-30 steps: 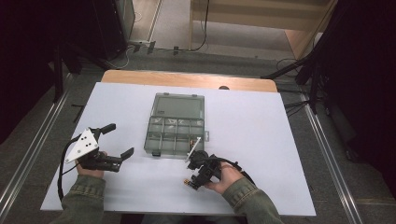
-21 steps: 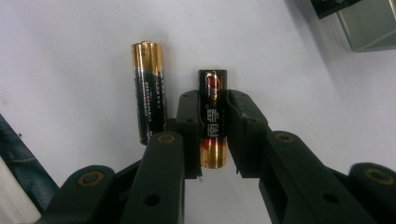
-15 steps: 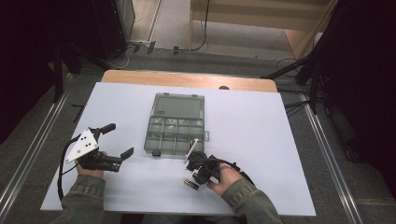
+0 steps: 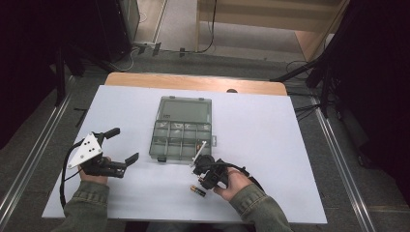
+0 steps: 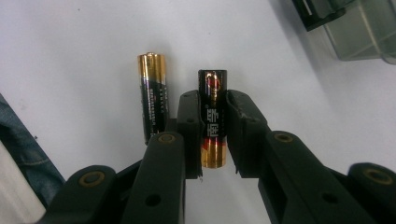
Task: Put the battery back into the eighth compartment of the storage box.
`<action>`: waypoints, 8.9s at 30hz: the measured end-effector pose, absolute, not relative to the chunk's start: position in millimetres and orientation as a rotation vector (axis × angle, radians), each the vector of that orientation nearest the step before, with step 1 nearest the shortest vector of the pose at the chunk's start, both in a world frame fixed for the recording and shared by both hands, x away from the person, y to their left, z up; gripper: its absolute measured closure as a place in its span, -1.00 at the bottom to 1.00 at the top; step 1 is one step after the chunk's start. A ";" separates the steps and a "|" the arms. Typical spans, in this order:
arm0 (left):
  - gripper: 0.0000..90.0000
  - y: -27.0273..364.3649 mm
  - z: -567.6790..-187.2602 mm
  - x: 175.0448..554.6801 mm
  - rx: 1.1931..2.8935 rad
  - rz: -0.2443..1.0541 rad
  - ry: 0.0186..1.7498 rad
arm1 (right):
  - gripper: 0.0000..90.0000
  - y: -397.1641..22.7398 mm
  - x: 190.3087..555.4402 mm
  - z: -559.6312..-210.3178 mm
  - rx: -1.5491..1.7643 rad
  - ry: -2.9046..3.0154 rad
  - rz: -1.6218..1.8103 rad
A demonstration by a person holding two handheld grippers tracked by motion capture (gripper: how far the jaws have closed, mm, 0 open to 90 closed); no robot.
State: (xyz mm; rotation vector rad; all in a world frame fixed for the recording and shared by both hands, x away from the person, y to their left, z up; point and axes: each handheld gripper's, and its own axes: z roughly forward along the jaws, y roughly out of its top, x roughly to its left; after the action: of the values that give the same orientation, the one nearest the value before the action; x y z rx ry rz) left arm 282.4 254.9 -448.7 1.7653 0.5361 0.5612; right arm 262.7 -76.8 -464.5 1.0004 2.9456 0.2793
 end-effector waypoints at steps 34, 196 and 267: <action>-1.00 254.8 -448.7 282.7 1.766 0.562 0.535 | 0.72 -103.6 277.3 -439.0 1.163 2.772 0.682; -1.00 256.2 -448.1 284.1 1.754 0.553 0.542 | -0.16 -58.2 253.7 -466.5 0.977 3.001 0.290; -1.00 256.5 -447.6 283.6 1.750 0.566 0.542 | 0.73 -101.8 273.8 -434.5 1.257 2.717 0.925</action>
State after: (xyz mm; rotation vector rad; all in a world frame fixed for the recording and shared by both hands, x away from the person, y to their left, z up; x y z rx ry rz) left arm 283.6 256.5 -447.6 1.7496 0.5423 0.5656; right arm 273.8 -101.8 -434.5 1.2574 2.7168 0.9246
